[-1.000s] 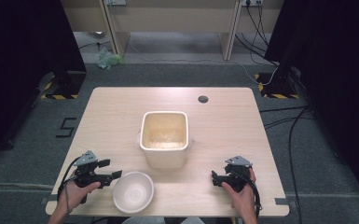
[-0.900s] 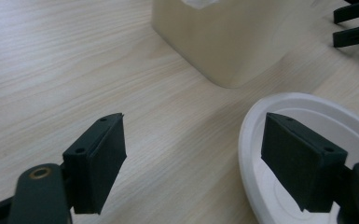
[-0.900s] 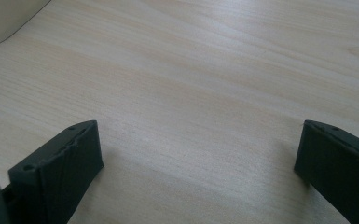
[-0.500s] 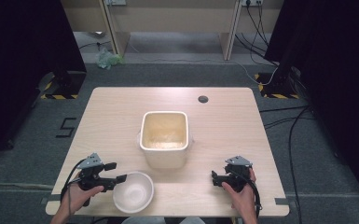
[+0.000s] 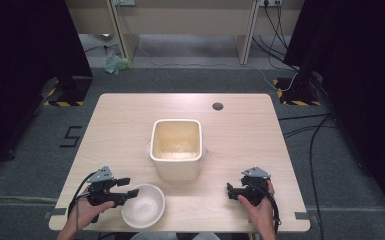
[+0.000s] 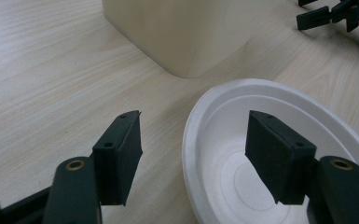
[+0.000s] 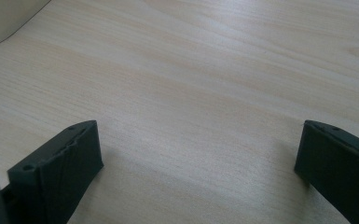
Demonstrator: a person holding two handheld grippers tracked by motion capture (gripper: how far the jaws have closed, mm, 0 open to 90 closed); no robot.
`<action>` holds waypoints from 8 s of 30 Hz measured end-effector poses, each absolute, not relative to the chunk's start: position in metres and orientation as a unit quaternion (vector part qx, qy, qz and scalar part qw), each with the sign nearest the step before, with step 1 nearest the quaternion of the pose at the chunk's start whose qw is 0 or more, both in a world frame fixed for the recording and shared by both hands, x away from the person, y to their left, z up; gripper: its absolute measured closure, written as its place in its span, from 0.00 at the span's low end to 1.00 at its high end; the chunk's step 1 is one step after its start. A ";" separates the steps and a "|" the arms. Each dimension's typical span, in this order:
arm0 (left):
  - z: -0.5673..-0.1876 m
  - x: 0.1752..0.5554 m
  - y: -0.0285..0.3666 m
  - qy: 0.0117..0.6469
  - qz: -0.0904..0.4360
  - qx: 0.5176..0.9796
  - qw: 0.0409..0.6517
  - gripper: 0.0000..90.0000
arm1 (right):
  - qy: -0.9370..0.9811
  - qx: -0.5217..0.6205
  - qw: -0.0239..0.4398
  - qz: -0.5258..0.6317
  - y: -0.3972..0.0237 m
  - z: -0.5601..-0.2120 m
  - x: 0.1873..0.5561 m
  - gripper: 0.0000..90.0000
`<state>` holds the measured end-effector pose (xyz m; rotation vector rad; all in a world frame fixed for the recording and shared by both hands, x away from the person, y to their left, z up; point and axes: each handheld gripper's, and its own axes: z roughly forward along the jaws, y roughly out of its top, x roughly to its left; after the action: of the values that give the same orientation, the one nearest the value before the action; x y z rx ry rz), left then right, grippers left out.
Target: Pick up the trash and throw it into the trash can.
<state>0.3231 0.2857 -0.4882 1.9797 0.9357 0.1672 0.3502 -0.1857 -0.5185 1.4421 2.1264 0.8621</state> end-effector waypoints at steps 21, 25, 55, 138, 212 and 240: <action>-0.499 0.325 0.278 0.365 0.053 0.816 0.445 0.64 | 0.766 0.520 0.214 0.311 -0.186 -0.518 0.350 0.01; -0.501 0.326 0.279 0.361 0.056 0.817 0.446 0.74 | 0.767 0.520 0.214 0.311 -0.186 -0.518 0.350 0.01; -0.469 0.321 0.288 0.341 0.054 0.775 0.530 0.94 | 0.766 0.521 0.212 0.311 -0.186 -0.518 0.350 0.00; -0.343 0.436 0.240 0.323 0.062 0.720 0.611 0.94 | 0.768 0.519 0.213 0.310 -0.186 -0.518 0.351 0.00; -0.379 0.433 0.229 0.367 0.080 0.736 0.563 0.17 | 0.767 0.520 0.212 0.310 -0.186 -0.518 0.351 0.00; -0.398 0.409 0.275 0.399 0.093 0.722 0.558 0.17 | 0.767 0.520 0.213 0.310 -0.186 -0.518 0.351 0.01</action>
<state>0.4088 0.2755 -0.3984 1.7021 0.9408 0.2196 0.3506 -0.1855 -0.5184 1.4429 2.1304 0.8612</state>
